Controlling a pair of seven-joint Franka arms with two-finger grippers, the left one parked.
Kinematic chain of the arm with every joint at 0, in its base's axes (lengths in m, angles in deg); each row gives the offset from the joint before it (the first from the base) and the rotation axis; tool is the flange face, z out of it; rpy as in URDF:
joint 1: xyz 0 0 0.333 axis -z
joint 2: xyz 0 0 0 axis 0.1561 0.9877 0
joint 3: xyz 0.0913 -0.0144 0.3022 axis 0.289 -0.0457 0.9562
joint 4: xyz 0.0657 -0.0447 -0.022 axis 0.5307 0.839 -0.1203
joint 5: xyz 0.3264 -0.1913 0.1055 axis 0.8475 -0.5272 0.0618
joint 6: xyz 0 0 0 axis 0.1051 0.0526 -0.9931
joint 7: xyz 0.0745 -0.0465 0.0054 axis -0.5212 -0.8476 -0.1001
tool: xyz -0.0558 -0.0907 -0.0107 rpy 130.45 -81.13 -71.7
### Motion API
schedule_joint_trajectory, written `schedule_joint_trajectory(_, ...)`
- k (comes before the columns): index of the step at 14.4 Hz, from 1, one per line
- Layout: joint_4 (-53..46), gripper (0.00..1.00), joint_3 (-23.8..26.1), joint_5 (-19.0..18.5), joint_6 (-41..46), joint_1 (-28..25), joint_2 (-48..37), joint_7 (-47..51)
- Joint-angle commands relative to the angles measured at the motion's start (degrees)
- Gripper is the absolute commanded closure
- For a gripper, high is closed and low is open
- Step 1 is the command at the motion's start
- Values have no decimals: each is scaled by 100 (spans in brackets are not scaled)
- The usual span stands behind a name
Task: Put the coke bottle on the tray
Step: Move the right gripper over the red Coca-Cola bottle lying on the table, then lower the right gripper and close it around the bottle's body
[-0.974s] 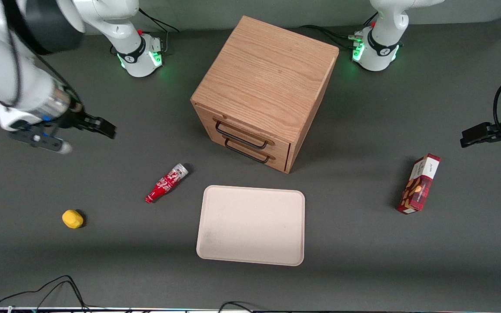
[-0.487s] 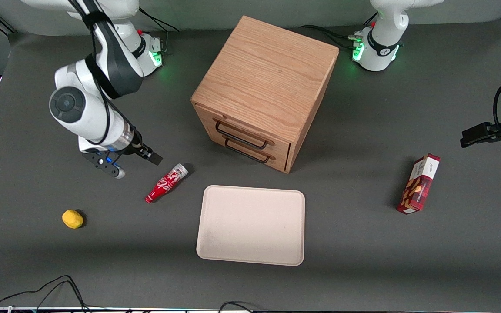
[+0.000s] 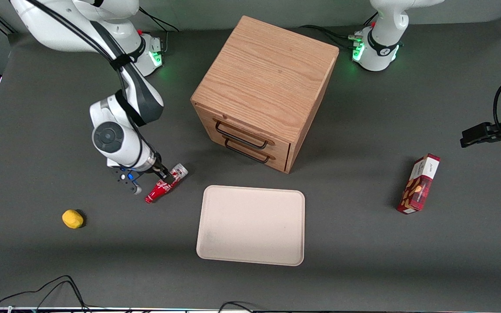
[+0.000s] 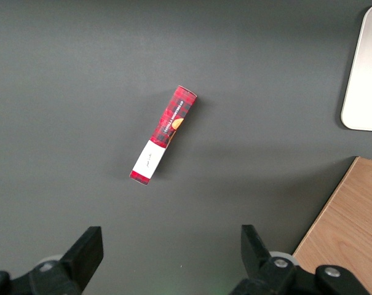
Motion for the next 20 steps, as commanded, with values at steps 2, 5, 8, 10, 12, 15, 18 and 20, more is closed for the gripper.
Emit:
schedule_joint_trajectory(2, -42, 0, -22, -217, -331, 29, 416, 435)
schedule_joint_trajectory(5, 230, 0, -93, -402, -744, 91, 539, 453)
schedule_joint_trajectory(8, 379, 0, -207, -595, -920, 100, 583, 453)
schedule_joint_trajectory(10, 424, 0, -277, -622, -1148, 91, 671, 453)
schedule_joint_trajectory(12, 424, 0, -312, -727, -1272, 100, 715, 453)
schedule_joint_trajectory(15, 433, 0, -321, -736, -1447, 100, 803, 453)
schedule_joint_trajectory(18, 433, 8, -321, -736, -1562, 100, 856, 453)
schedule_joint_trajectory(20, 450, 18, -321, -736, -1632, 100, 882, 453)
